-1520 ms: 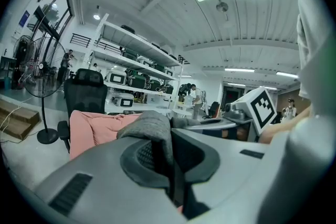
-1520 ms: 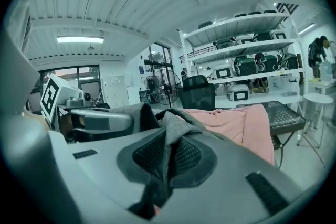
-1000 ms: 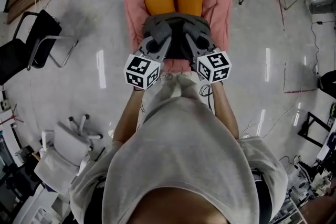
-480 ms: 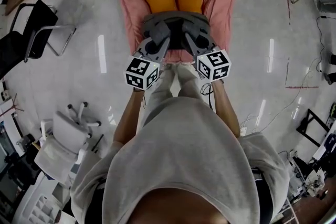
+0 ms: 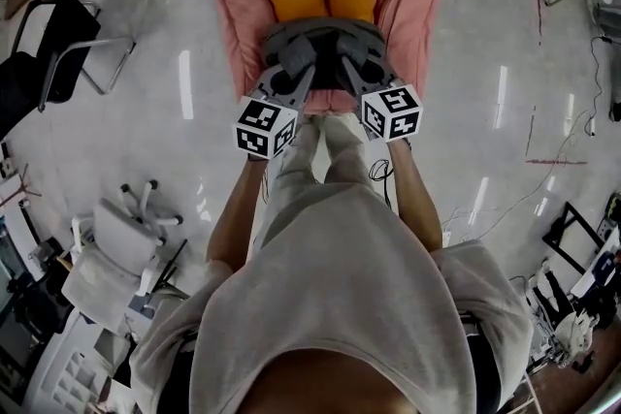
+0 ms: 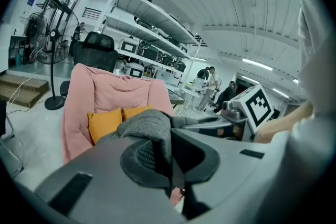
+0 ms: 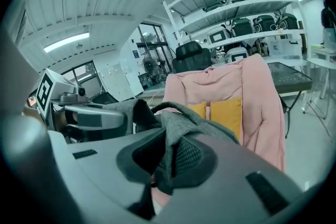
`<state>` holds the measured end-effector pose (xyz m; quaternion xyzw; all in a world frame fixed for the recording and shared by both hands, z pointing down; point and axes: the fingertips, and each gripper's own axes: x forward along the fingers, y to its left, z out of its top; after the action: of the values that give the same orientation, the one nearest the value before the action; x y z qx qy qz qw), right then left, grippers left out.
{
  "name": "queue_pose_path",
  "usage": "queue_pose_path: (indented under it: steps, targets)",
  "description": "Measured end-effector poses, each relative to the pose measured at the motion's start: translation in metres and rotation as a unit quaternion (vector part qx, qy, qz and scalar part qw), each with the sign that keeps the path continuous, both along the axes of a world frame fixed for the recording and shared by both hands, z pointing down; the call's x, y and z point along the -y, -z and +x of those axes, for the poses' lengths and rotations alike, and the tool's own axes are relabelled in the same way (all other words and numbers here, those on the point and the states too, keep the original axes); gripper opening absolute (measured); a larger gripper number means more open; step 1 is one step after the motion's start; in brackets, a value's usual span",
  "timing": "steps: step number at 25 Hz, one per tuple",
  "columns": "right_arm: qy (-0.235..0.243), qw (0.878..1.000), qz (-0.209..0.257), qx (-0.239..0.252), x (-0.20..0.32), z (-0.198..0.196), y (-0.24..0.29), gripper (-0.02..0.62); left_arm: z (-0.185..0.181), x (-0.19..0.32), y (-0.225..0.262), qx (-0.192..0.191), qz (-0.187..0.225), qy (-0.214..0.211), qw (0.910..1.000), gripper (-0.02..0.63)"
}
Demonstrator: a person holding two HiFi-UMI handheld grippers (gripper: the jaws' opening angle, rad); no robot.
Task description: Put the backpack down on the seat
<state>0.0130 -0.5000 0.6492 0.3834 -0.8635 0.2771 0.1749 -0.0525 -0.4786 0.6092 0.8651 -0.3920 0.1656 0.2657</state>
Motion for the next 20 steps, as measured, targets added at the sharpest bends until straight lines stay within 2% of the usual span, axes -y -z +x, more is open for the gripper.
queue_pose_path:
  steps: [13, 20]
  targets:
    - [0.003, 1.000, -0.021, -0.013, 0.067, 0.000, -0.043, 0.029, 0.008, 0.061, -0.042, 0.023, -0.014, -0.017, 0.9995, 0.029]
    - [0.001, 0.999, -0.037, -0.009, 0.110, -0.006, -0.068, 0.031, 0.005, 0.105, -0.067, 0.025, -0.028, -0.008, 0.9993, 0.030]
